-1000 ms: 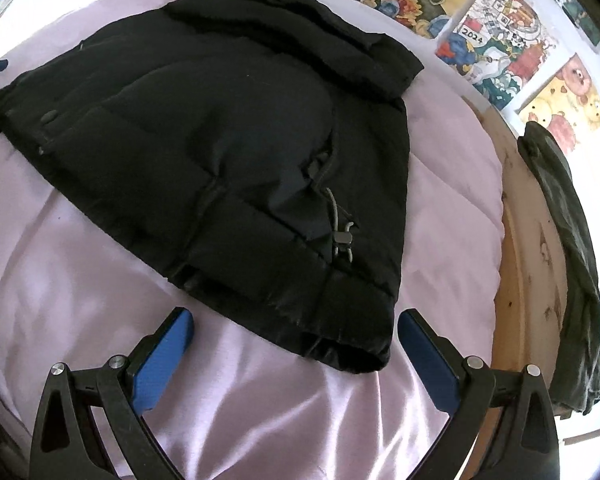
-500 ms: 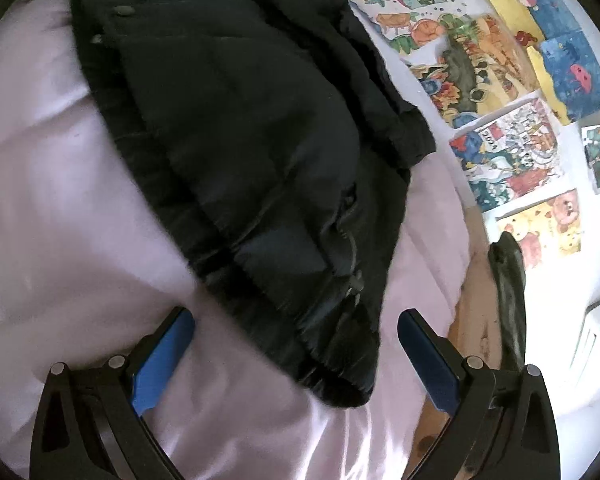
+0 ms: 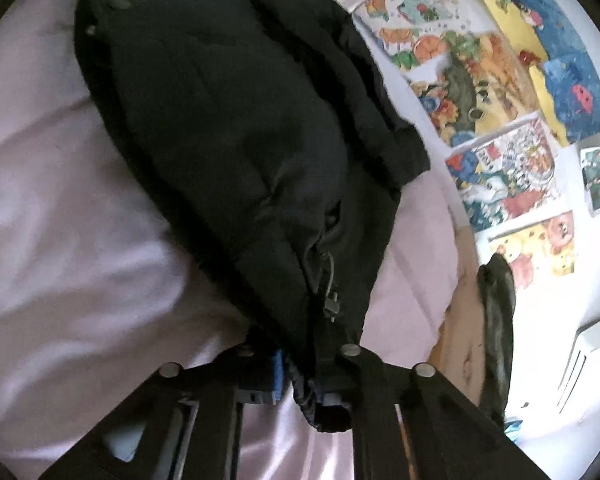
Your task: Fold large clothes
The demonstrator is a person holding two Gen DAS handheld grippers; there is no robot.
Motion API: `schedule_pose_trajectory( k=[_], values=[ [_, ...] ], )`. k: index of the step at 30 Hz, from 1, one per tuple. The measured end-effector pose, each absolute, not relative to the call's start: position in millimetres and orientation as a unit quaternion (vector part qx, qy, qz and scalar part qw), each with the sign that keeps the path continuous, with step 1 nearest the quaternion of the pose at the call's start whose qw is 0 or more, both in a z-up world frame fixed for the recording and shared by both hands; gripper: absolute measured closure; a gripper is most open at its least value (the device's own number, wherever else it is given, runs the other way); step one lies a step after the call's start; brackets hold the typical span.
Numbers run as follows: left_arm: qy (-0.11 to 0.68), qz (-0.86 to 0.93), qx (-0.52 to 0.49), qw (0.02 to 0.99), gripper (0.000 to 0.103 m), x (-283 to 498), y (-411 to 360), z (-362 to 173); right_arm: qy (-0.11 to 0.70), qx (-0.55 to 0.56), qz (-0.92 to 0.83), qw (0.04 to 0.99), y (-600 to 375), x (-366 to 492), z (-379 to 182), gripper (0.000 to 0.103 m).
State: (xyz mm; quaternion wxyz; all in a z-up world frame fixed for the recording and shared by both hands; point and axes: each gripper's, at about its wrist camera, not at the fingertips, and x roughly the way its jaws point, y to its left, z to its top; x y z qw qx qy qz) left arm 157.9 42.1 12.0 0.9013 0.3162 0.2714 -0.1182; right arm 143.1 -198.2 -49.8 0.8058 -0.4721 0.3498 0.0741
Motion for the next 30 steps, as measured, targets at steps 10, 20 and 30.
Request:
schedule_pose_trajectory(
  k=[10,20,30],
  values=[
    [0.292,-0.142,0.259,0.91,0.101,98,53,81,0.302,-0.519,0.104,0.793,-202,55,10,0.097],
    [0.333,-0.185,0.196,0.904,0.101,29,62,149,0.283,-0.514,0.13,0.799,-204,-47,57,0.098],
    [0.3,-0.158,0.148,0.929,0.101,67,58,169,0.241,-0.445,0.088,0.858,-201,4,97,0.098]
  ],
)
